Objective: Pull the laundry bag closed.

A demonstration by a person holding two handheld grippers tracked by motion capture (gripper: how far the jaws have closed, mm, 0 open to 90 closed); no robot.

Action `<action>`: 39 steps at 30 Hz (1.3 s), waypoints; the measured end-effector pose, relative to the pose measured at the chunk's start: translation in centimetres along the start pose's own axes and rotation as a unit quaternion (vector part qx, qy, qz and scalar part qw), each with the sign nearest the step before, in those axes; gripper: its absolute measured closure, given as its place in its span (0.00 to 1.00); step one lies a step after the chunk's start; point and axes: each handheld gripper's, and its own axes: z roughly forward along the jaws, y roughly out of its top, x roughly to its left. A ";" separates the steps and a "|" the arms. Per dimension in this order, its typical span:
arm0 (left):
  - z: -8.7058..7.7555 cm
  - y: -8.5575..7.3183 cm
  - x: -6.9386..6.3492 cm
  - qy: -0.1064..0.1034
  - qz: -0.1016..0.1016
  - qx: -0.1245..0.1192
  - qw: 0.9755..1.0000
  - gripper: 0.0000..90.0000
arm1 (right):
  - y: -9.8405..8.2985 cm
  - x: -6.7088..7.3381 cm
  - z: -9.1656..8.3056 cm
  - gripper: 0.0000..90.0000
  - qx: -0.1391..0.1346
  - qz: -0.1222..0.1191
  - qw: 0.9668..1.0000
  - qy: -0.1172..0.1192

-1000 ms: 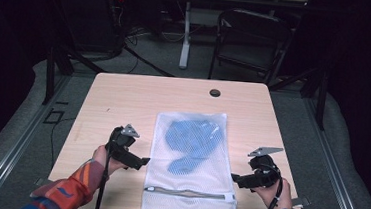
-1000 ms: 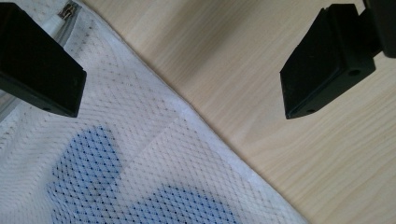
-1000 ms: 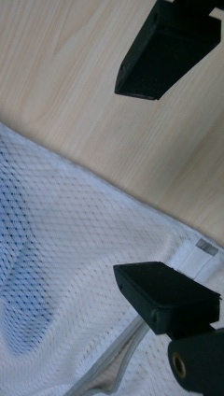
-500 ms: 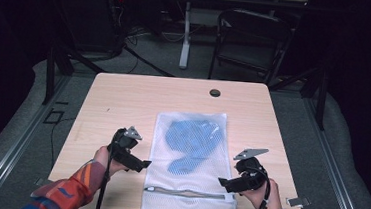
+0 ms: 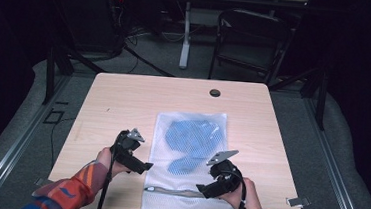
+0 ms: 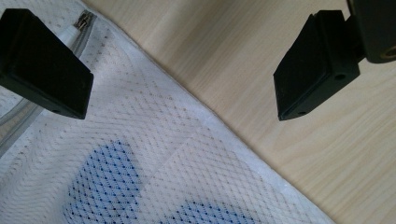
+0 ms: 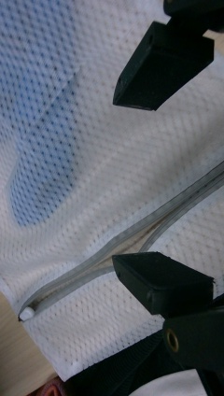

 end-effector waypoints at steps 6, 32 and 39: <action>0.2 0.0 -0.1 -0.007 0.005 0.010 1.000 0.11 | 1.0 0.9 0.9 0.30 0.005 -0.018 1.000 0.005; 3.1 -0.8 -1.5 -0.109 0.046 0.087 0.989 0.75 | 4.6 6.5 7.3 0.71 0.028 -0.092 0.993 0.072; 3.6 -0.9 -1.3 -0.118 0.044 0.101 0.987 0.86 | 5.2 7.5 8.8 0.74 0.032 -0.103 0.991 0.082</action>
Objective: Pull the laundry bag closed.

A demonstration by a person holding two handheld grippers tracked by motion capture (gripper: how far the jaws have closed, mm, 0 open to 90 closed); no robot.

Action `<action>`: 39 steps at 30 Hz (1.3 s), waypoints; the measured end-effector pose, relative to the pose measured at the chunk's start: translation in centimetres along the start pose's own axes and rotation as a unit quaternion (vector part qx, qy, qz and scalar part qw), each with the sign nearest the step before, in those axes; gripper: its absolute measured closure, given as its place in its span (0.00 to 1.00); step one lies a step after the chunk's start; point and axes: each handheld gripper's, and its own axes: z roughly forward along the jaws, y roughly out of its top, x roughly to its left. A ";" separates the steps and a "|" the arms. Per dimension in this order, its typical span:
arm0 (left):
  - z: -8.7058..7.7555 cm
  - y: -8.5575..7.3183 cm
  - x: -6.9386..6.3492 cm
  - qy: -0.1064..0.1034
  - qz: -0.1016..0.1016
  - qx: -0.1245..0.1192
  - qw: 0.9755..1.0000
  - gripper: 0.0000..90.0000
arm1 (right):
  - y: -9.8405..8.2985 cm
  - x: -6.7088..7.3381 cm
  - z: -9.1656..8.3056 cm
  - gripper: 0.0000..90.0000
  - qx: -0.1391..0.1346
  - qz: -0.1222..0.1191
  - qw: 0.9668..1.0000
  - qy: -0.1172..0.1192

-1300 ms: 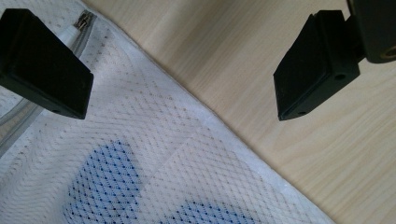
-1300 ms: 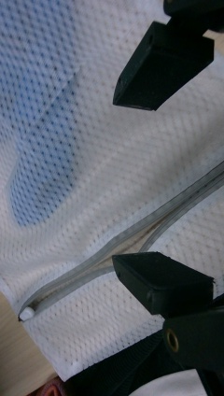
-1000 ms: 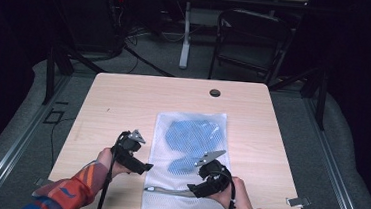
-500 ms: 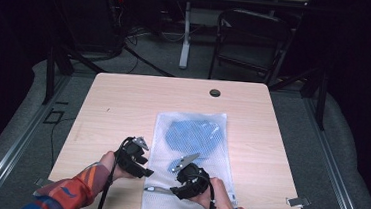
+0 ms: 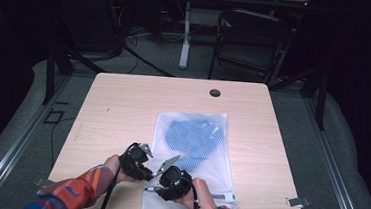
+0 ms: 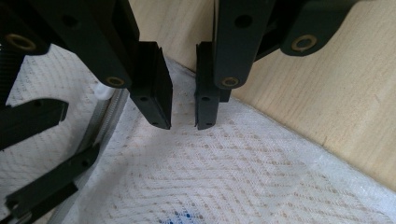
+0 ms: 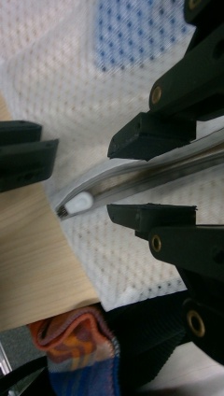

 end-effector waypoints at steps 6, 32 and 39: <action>0.3 0.0 0.1 -0.004 -0.008 -0.012 1.000 0.93 | 0.7 0.5 1.0 0.75 -0.003 -0.006 1.000 0.006; -0.5 -0.3 -0.2 0.002 -0.012 -0.040 0.999 0.93 | 0.8 -0.1 2.0 0.94 -0.005 0.001 1.000 -0.021; 0.2 -0.4 -0.5 0.002 0.013 -0.007 1.000 1.00 | 0.7 -0.1 2.0 0.94 -0.005 -0.001 1.000 -0.023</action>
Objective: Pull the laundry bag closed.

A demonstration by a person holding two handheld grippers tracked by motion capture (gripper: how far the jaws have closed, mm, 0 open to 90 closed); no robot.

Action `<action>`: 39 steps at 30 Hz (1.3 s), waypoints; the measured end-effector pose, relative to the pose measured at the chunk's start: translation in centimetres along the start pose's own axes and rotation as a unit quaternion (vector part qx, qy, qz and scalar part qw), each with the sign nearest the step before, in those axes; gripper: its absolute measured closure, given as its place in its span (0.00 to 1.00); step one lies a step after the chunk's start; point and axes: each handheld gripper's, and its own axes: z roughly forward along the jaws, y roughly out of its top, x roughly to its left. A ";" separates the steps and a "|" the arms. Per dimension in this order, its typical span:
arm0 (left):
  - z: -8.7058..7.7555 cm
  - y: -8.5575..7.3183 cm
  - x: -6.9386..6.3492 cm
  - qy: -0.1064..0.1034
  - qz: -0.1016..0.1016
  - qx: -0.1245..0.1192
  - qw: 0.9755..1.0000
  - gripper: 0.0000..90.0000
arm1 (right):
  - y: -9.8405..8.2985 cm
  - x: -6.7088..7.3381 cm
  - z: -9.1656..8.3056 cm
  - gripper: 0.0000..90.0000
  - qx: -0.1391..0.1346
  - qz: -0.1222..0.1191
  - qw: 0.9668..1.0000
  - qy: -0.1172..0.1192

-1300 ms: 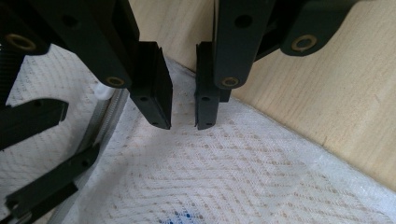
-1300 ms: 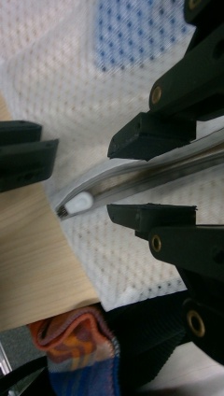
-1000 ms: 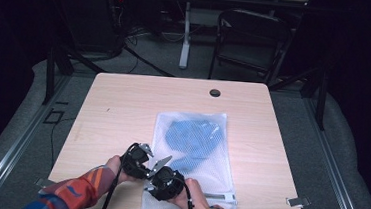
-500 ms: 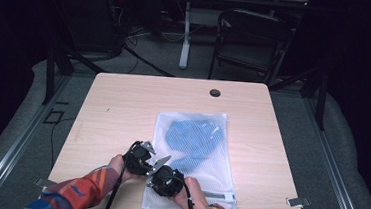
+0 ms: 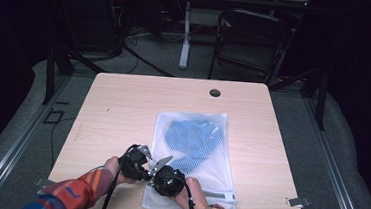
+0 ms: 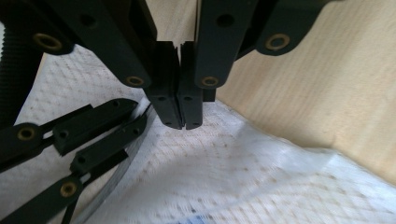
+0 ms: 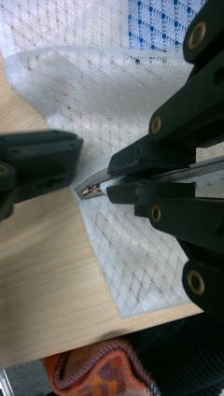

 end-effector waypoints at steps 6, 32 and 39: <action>-0.3 -0.1 0.1 -0.013 -0.001 -0.007 1.000 1.00 | -0.1 -0.1 0.1 0.94 -0.007 0.004 1.000 0.003; 0.2 -0.3 -0.4 -0.013 0.013 -0.001 1.000 1.00 | -0.1 0.2 -0.1 0.96 -0.009 0.015 1.000 0.004; 0.1 -0.3 -0.4 -0.011 0.016 0.002 1.000 1.00 | -0.1 0.0 -0.2 0.96 -0.006 0.018 1.000 0.009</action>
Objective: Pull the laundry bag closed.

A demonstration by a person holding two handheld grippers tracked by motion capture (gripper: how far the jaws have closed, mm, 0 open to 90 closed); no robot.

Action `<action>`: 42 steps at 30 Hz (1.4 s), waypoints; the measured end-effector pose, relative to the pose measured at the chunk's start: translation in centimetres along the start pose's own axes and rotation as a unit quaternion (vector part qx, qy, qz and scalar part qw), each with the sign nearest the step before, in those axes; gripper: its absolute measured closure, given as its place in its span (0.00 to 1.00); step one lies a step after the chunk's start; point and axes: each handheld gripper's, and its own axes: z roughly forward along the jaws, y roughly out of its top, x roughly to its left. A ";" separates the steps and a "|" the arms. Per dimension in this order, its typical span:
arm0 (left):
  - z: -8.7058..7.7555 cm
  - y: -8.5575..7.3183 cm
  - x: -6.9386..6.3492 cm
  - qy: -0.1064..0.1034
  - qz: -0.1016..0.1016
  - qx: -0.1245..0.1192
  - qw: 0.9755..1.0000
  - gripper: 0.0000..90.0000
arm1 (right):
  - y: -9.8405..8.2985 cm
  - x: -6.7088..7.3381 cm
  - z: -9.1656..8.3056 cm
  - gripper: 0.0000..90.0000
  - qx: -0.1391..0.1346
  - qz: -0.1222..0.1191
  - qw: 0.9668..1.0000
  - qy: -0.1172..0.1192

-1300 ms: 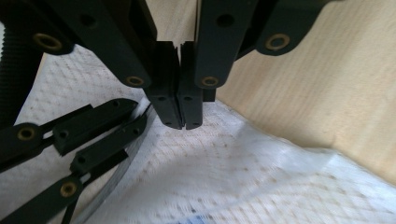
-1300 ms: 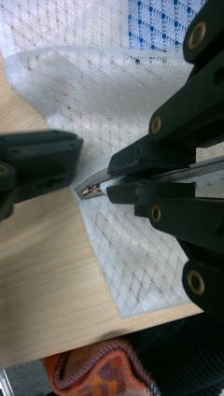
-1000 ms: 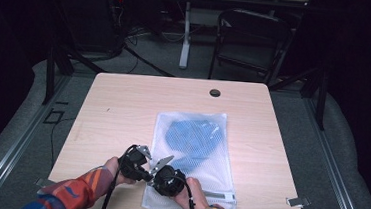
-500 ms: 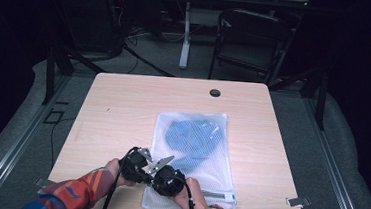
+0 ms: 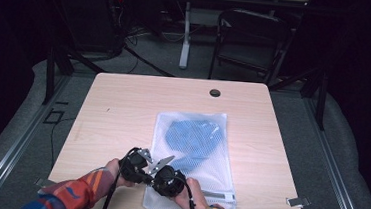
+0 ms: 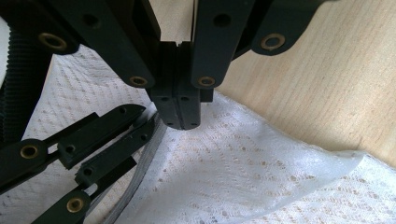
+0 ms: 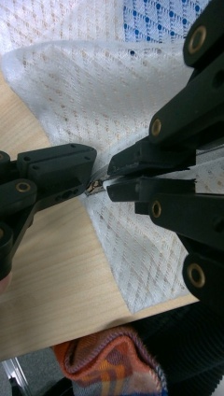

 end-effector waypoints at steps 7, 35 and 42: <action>0.1 0.0 0.2 -0.009 -0.014 -0.007 1.000 1.00 | 0.2 0.3 0.5 0.91 -0.005 0.018 1.000 0.016; -0.1 0.0 -0.5 0.012 0.022 0.008 1.000 1.00 | -0.1 -0.2 0.2 0.97 0.001 0.034 0.999 0.008; -0.1 0.0 -0.4 0.010 0.021 0.009 1.000 1.00 | -0.3 -0.4 0.1 0.97 -0.006 0.036 0.999 0.007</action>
